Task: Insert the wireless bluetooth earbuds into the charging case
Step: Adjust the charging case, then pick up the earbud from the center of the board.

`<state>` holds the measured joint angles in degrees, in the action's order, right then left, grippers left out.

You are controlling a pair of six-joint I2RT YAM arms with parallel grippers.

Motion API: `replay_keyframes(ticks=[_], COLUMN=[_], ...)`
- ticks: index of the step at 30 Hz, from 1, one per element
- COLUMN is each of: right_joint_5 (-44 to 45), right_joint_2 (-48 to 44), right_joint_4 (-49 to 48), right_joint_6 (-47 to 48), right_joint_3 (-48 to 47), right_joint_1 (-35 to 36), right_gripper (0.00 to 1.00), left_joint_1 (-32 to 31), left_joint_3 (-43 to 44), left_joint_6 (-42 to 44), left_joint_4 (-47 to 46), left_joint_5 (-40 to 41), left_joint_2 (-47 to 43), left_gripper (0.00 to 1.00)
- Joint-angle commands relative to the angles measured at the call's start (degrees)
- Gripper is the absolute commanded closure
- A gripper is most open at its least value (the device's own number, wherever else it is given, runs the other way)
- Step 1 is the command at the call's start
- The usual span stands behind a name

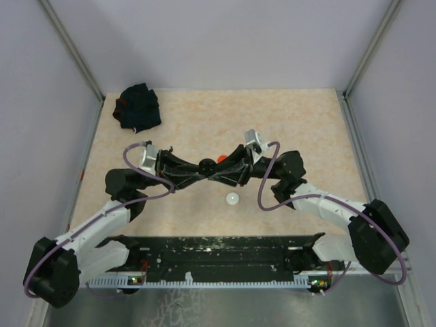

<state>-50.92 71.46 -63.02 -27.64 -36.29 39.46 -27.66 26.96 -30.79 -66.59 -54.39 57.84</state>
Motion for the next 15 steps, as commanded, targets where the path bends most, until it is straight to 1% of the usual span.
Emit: replay_keyframes(ticks=[1,2,5,8,11,13,15], right_joint_5=[-0.49,-0.50,-0.02,1.85,4.52,6.34,8.20], right_joint_2=[-1.26,-1.83,-4.04,-7.26,-9.55,-11.06,-12.35], right_joint_4=[-3.93,-3.24,3.10,11.16,20.16,25.26,28.04], right_joint_6=[-0.84,-0.48,3.25,9.23,15.52,19.23,21.25], right_joint_3=[0.18,0.35,0.48,0.39,-0.21,-0.23,0.44], right_joint_1=[-1.56,-2.13,-3.43,-3.76,-3.81,-3.82,-3.76], right_gripper=[1.00,1.00,1.00,1.00,1.00,1.00,1.00], left_joint_1=[-0.38,-0.38,-0.38,-0.36,-0.29,-0.31,-0.21], left_joint_3=[-1.47,-1.53,-0.62,0.52,2.60,4.58,6.76], left_joint_6=[5.13,6.68,13.29,17.66,20.50,22.07,23.21], left_joint_4=[7.14,10.07,22.55,34.62,45.76,53.23,60.59], left_joint_5=[1.48,2.35,6.35,13.54,22.84,29.74,36.57], left_joint_2=[-3.27,-4.36,-7.86,-11.04,-12.96,-13.08,-12.18], left_gripper=[0.64,0.57,0.47,0.43,0.34,0.32,0.30])
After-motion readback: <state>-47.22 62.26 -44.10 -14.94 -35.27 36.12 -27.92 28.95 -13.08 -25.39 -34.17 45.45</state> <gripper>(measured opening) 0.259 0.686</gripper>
